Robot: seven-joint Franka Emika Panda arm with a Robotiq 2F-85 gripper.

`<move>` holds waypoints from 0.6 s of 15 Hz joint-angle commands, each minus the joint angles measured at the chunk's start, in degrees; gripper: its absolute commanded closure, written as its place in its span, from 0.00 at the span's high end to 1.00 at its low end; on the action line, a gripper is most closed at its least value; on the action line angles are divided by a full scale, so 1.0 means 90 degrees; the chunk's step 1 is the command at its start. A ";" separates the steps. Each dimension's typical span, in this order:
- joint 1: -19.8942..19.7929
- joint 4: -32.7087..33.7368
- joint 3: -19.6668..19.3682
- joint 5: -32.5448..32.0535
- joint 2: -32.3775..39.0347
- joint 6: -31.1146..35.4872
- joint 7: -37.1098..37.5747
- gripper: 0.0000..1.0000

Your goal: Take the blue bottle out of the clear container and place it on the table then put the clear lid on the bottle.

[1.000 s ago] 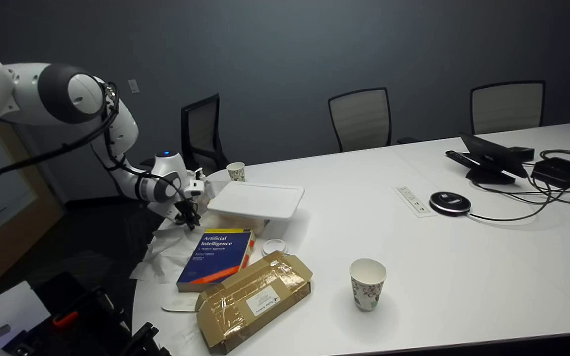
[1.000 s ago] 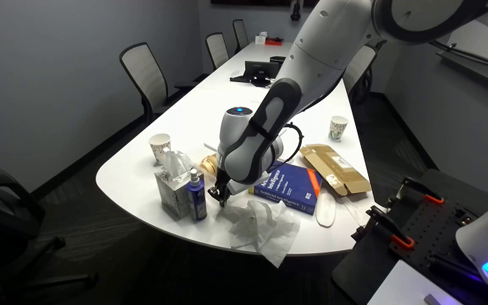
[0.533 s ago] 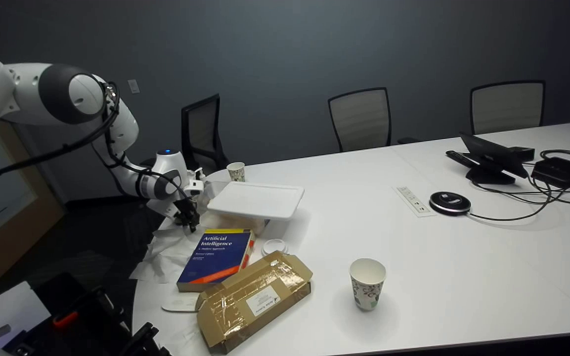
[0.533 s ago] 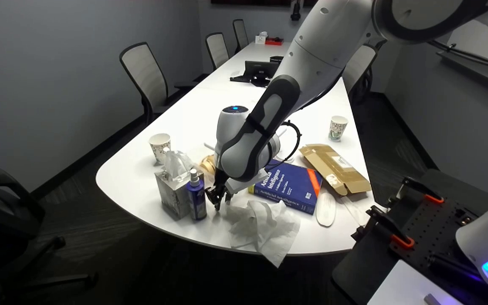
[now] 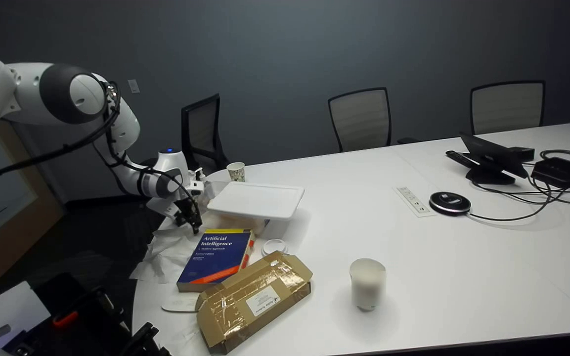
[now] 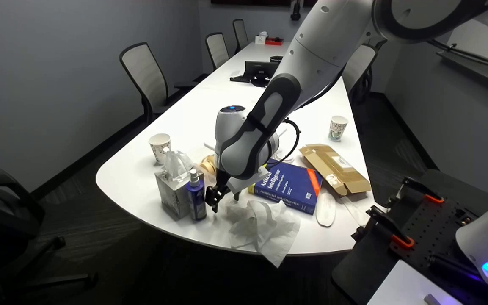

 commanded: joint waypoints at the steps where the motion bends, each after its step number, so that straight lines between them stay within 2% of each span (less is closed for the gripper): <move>1: -0.0083 0.0036 0.0090 -0.0103 -0.0124 -0.0353 -0.0132 0.75; 2: -0.0090 0.0044 0.0101 -0.0104 -0.0123 -0.0369 -0.0141 0.73; 9: -0.0333 0.0094 0.0345 -0.0078 -0.0138 -0.0774 -0.0513 0.19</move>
